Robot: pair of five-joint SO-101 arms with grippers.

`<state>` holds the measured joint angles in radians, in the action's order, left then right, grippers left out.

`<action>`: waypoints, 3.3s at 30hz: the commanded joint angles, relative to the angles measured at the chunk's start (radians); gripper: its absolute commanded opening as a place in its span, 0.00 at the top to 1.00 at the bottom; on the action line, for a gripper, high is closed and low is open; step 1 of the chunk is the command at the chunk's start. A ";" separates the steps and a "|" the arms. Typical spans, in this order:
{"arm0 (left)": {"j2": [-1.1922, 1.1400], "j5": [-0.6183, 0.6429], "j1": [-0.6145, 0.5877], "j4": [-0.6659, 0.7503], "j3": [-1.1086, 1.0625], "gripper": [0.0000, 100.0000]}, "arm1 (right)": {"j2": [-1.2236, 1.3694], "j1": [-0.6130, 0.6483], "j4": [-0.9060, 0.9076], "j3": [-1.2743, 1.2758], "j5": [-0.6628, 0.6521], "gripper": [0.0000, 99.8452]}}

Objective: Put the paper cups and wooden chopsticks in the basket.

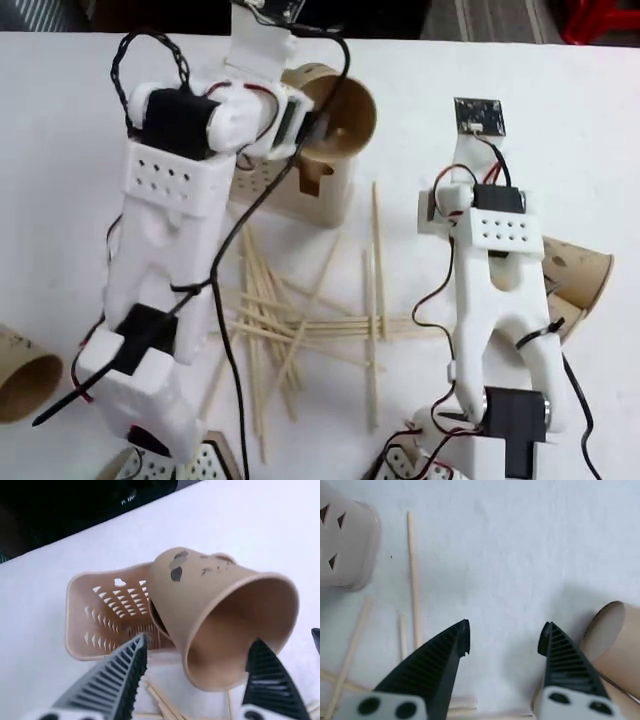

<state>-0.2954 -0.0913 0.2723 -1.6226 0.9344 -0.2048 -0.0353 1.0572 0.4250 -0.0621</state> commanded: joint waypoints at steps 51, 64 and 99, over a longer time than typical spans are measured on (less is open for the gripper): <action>0.262 -0.104 -0.240 -0.166 -0.058 0.68 | -0.108 -0.450 0.367 -0.316 -0.100 0.77; 0.631 -0.152 -0.262 -0.140 -0.480 0.68 | 0.407 -0.545 0.437 -0.709 -0.094 0.77; 1.523 -0.259 -0.641 0.061 -1.452 0.68 | 0.329 -0.503 0.536 -0.746 -0.204 0.98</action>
<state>1.2175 -0.3383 -0.3429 -1.5290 -0.5232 0.2263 -0.5892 1.5620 -0.3069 -0.2079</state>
